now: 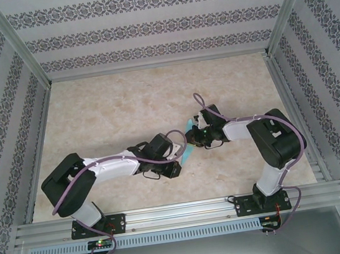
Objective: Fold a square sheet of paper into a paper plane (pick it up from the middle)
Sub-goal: Turn over a paper plane at the center of the table.
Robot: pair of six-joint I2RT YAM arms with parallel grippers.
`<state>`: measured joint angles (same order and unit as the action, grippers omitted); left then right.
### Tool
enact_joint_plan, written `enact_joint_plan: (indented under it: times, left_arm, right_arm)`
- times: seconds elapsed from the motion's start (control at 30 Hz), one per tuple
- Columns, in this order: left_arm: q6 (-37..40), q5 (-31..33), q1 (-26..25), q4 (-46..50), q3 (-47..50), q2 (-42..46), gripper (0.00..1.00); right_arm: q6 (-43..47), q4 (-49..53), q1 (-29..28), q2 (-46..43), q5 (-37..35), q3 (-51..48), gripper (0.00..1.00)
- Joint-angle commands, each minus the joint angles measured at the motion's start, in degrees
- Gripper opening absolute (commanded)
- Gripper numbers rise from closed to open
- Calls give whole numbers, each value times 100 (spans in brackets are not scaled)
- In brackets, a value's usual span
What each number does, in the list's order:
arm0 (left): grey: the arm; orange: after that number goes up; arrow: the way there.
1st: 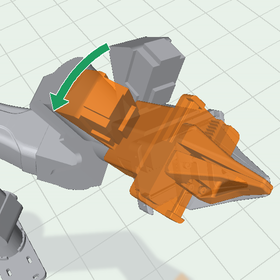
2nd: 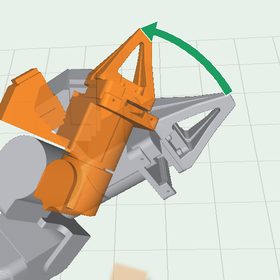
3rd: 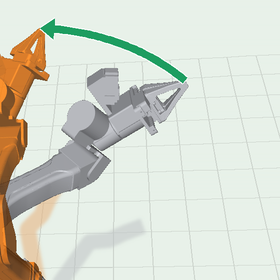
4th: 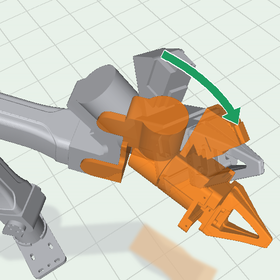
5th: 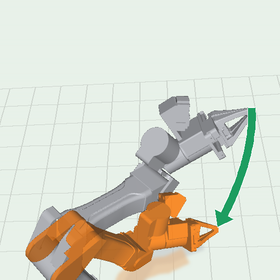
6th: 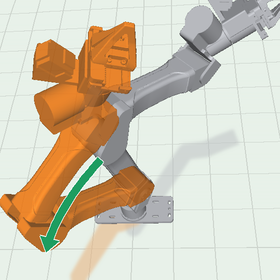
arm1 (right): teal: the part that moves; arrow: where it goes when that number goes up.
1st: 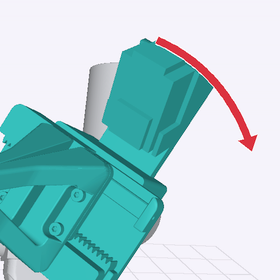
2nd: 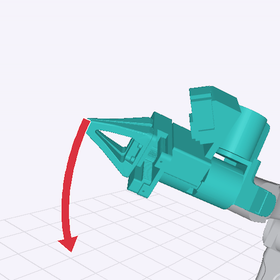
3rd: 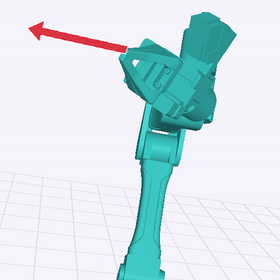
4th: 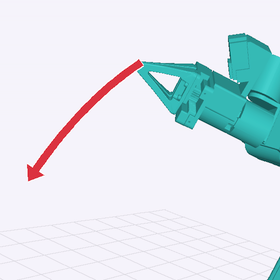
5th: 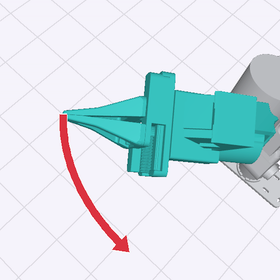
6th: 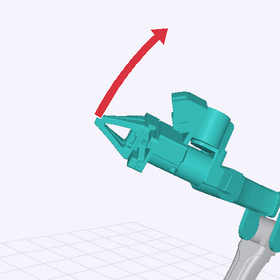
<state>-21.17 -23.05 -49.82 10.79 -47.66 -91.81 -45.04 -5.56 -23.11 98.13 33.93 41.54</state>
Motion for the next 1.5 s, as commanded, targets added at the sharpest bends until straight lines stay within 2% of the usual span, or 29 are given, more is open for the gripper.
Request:
enact_joint_plan:
  times: [0.0,0.17,0.4,0.5,0.6,0.8,1.0,1.23,1.33,1.47]
  left_arm:
    - [227,442,-7,569,-499,181,24]
    - [436,935,8,819,-1065,-108,37]
    - [485,986,10,700,-1458,-719,53]
    - [473,864,-10,644,-1633,-979,55]
    - [473,1003,-9,691,-1824,-1296,55]
    - [325,1521,9,641,-1923,-1576,47]
    - [288,1598,29,625,-1958,-1638,40]
    - [314,1809,34,735,-1991,-1664,27]
    - [310,1868,47,763,-1954,-1606,25]
    - [292,1777,93,780,-1895,-1553,20]
  right_arm:
    - [90,495,50,-508,-174,223,22]
    - [311,1007,341,-1202,-264,132,32]
    - [595,1598,1034,-2216,-322,-257,42]
    - [664,1750,1238,-2465,-292,-386,45]
    - [697,1798,1400,-2650,-273,-521,47]
    - [733,1847,1539,-2790,-212,-668,48]
    - [739,1817,1581,-2808,-176,-743,49]
    - [674,1715,1581,-2783,-69,-796,50]
    - [565,1572,1567,-2760,45,-862,50]
    - [425,1447,1363,-2674,87,-876,51]
